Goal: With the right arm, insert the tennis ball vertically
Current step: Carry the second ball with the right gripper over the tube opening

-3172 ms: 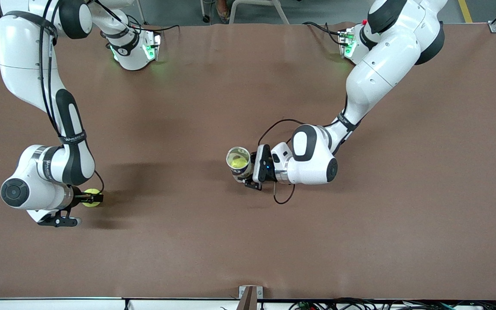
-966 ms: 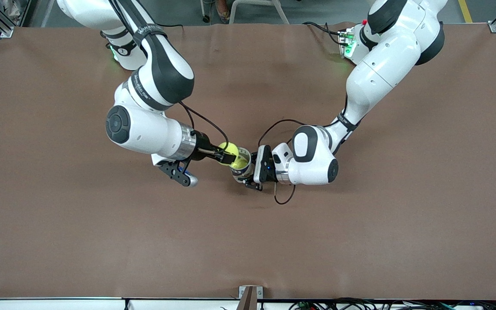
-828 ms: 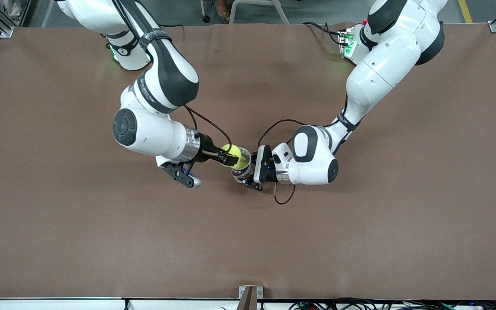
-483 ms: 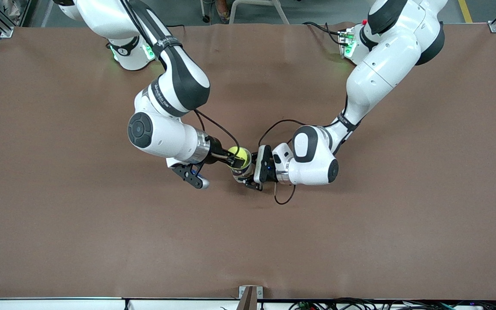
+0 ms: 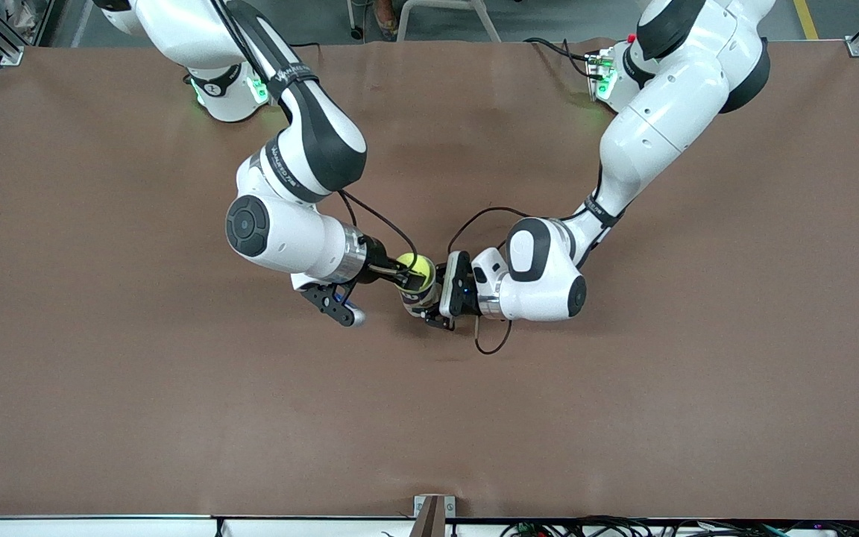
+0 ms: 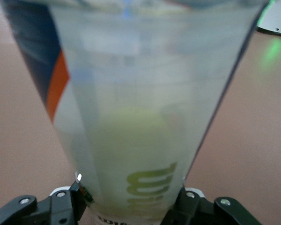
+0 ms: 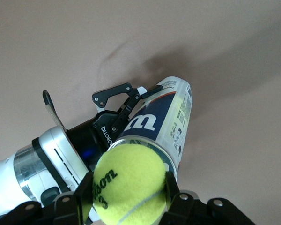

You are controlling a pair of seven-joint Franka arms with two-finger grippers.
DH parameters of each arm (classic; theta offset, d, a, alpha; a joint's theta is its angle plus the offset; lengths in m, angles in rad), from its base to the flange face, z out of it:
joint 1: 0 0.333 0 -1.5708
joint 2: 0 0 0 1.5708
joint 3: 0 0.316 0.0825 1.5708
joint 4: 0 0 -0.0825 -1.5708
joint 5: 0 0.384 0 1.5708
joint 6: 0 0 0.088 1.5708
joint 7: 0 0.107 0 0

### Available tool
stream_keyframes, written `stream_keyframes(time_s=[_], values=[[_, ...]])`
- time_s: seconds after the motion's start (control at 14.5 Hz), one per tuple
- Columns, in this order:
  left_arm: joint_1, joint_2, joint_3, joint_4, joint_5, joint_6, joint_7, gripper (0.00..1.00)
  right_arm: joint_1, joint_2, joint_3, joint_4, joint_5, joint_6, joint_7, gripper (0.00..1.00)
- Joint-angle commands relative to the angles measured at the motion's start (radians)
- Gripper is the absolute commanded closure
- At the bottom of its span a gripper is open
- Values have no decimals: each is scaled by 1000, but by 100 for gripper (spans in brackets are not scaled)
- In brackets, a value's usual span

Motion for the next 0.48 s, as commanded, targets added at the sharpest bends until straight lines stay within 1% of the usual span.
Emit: stream_keyframes(time_s=[0.0, 0.07, 0.21, 0.34, 0.41], values=[[-12, 39, 26, 15, 4, 23, -6, 21, 14, -4, -4, 0, 7, -6, 11, 71], [-12, 41, 26, 15, 1, 23, -7, 21, 14, -4, -4, 0, 7, -12, 13, 60], [-14, 41, 26, 15, 1, 23, -7, 21, 14, -6, -5, -2, 6, -26, 14, 0], [-14, 41, 26, 15, 0, 23, -7, 21, 15, -4, -7, -2, 6, -26, 14, 0], [-12, 39, 26, 15, 0, 23, -7, 19, 14, -6, -7, -2, 4, -28, 14, 0]])
